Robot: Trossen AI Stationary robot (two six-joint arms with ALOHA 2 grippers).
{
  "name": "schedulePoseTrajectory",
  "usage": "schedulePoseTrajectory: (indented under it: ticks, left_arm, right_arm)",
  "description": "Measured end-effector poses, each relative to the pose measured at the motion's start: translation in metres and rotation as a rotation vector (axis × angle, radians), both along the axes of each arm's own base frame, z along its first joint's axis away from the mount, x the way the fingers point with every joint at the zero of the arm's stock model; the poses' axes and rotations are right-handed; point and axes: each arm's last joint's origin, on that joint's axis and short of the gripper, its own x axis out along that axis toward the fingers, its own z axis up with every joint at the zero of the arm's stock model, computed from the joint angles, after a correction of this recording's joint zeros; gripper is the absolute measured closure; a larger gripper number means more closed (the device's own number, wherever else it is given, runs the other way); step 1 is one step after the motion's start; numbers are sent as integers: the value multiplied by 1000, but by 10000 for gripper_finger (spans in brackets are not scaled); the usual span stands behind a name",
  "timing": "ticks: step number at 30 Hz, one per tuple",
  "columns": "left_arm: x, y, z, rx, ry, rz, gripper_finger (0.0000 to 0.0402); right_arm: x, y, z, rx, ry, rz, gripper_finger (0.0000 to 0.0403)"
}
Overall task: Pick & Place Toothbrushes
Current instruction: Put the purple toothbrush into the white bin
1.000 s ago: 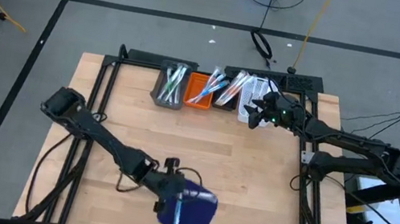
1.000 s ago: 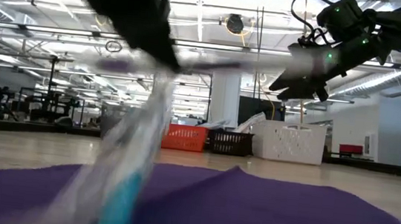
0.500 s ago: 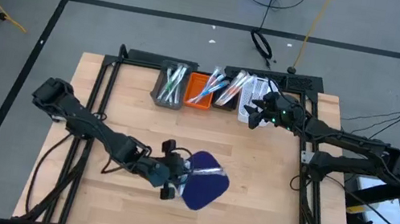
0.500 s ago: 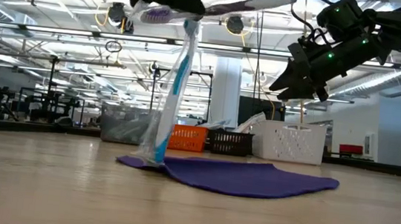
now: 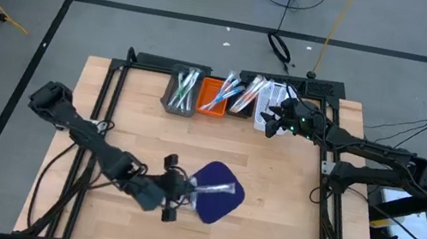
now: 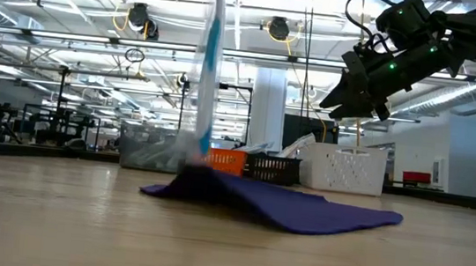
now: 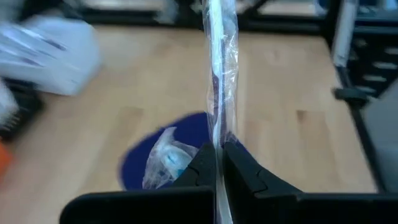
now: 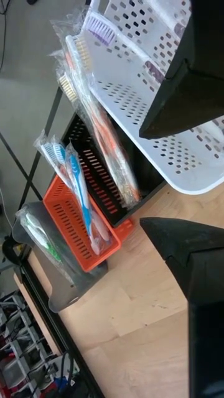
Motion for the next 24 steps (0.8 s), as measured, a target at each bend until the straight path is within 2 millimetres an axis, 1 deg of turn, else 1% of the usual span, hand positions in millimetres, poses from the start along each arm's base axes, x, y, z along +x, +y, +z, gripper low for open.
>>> schedulePoseTrajectory:
  ticks: [3,6,11,14,17,20,24]
  left_arm:
    - [-9,-1,12,54,-64,53,397]
    - [-13,2,18,71,-85,93,398]
    - [-8,10,19,85,-83,117,396]
    - [-3,16,14,91,-69,144,399]
    - [-1,22,12,103,-60,187,398]
    - [1,27,14,100,-75,212,399]
    - [3,31,13,98,-78,233,396]
  right_arm:
    - [0,0,0,-1,-1,0,193]
    - [0,0,0,0,0,0,193]
    - [0,0,0,0,0,0,193]
    - [0,1,0,4,-3,11,193]
    - [4,6,1,32,-27,112,193]
    - [10,17,4,45,-76,259,193]
    - [19,33,12,18,-155,426,193]
